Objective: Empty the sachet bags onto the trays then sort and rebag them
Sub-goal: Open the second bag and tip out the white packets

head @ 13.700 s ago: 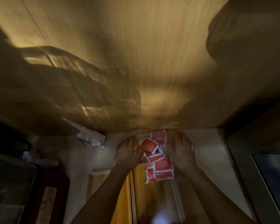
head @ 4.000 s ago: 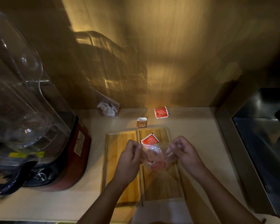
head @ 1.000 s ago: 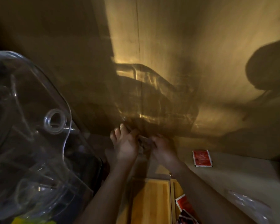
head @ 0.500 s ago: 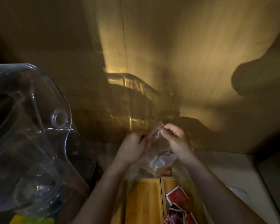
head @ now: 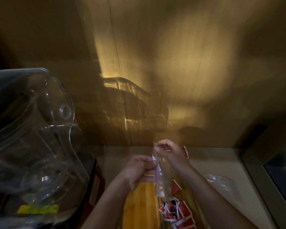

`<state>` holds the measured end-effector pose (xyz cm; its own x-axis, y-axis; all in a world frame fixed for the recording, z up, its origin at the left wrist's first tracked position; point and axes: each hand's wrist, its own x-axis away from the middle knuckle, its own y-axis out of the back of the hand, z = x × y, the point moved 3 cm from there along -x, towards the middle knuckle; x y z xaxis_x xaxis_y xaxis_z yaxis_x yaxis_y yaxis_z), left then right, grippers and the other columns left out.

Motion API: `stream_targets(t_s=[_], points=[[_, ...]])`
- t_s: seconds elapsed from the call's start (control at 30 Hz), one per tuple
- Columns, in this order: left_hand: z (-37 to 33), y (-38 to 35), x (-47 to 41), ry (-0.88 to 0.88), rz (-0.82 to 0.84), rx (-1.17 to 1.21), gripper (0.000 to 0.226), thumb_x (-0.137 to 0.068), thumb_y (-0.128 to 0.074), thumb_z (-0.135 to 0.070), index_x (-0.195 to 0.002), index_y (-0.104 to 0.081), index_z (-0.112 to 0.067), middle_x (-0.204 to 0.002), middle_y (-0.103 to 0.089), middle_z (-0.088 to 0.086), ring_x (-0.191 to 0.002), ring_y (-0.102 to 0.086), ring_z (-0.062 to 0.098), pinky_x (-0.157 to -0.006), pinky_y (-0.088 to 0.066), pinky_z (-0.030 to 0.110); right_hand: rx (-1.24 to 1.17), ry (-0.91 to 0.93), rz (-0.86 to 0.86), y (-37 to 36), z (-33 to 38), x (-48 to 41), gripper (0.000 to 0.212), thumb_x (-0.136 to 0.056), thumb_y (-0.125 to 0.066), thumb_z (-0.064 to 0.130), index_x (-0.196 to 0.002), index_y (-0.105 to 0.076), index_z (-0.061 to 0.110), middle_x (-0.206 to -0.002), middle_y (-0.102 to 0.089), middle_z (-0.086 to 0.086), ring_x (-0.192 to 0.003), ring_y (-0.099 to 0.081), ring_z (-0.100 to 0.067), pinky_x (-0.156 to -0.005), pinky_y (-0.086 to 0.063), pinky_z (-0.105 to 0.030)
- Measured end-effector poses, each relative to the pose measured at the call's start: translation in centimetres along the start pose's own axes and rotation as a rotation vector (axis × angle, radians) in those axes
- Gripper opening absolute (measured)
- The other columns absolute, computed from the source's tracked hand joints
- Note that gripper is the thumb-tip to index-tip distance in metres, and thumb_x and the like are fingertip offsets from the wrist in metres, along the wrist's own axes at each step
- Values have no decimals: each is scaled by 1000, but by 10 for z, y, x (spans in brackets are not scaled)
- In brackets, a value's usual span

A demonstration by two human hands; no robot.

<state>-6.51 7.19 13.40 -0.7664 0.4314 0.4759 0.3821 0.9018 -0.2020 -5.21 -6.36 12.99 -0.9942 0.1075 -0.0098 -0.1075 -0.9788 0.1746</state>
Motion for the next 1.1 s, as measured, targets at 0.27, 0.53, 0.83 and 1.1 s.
stream_targets(t_s=[0.27, 0.53, 0.83, 1.1], points=[[29, 3, 26, -89, -188, 14, 24, -88, -57, -8, -65, -60, -11, -66, -58, 8, -63, -54, 18, -60, -52, 30, 94, -3, -102, -11, -10, 39, 11, -84, -62, 19, -94, -60, 20, -92, -60, 7, -87, -55, 1, -65, -42, -8], [51, 12, 41, -103, -324, 115, 17, -87, -59, -15, -71, -56, -11, -63, -57, 3, -60, -54, 13, -56, -46, 24, 75, -63, 243, -35, -15, 72, 11, -80, -68, 23, -91, -65, 20, -90, -69, 1, -82, -64, -4, -71, -50, -13], [70, 13, 43, -183, -379, 86, 20, -83, -66, -21, -71, -56, -9, -57, -55, 1, -53, -53, 9, -51, -45, 21, 300, -95, 305, -43, -21, 92, 12, -84, -61, 24, -86, -64, 13, -86, -71, -10, -80, -67, -21, -72, -54, -36], [75, 9, 40, -333, -365, -73, 22, -83, -65, -12, -64, -56, -8, -49, -55, -6, -44, -48, -2, -44, -39, 12, 556, -41, 257, -42, -15, 92, 9, -85, -53, 26, -78, -57, 22, -59, -53, 7, -56, -48, -6, -53, -36, -24]])
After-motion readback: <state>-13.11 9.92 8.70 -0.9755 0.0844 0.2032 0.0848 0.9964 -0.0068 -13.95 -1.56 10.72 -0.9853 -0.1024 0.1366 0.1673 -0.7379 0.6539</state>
